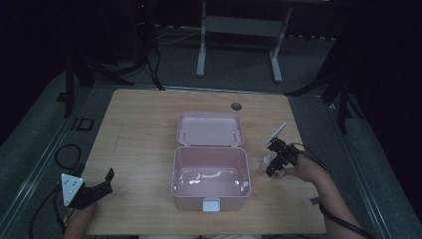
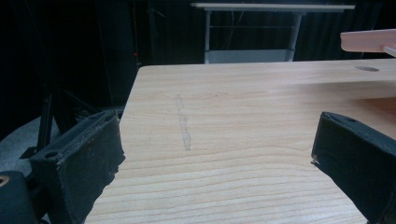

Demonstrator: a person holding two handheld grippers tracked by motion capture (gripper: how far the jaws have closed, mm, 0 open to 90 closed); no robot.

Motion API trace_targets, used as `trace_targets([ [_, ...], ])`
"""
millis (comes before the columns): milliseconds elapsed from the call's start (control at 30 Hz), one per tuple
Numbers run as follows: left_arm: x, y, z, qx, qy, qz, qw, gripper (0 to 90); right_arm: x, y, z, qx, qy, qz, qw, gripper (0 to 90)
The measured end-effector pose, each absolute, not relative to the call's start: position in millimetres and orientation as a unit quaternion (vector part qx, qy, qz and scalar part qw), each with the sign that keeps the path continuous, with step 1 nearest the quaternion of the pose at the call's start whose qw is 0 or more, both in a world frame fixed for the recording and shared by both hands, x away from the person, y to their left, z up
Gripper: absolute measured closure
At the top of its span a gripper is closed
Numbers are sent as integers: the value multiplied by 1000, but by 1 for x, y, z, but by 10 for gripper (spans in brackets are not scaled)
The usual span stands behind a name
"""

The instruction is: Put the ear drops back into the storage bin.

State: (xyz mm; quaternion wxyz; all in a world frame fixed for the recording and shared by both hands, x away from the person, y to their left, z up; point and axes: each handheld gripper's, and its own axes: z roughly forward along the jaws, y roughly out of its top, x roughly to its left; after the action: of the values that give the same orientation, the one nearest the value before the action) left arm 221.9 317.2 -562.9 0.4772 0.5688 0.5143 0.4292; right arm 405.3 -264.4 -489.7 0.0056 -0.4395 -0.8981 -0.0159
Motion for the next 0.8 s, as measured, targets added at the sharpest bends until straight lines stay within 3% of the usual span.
trace_targets([
  [433, 222, 317, -563, 569, 513, 428, 479, 20, 426, -249, -494, -440, -898, -14, 17, 170],
  [800, 222, 317, -563, 571, 513, 427, 478, 20, 433, -235, -502, -419, -908, 15, 24, 375],
])
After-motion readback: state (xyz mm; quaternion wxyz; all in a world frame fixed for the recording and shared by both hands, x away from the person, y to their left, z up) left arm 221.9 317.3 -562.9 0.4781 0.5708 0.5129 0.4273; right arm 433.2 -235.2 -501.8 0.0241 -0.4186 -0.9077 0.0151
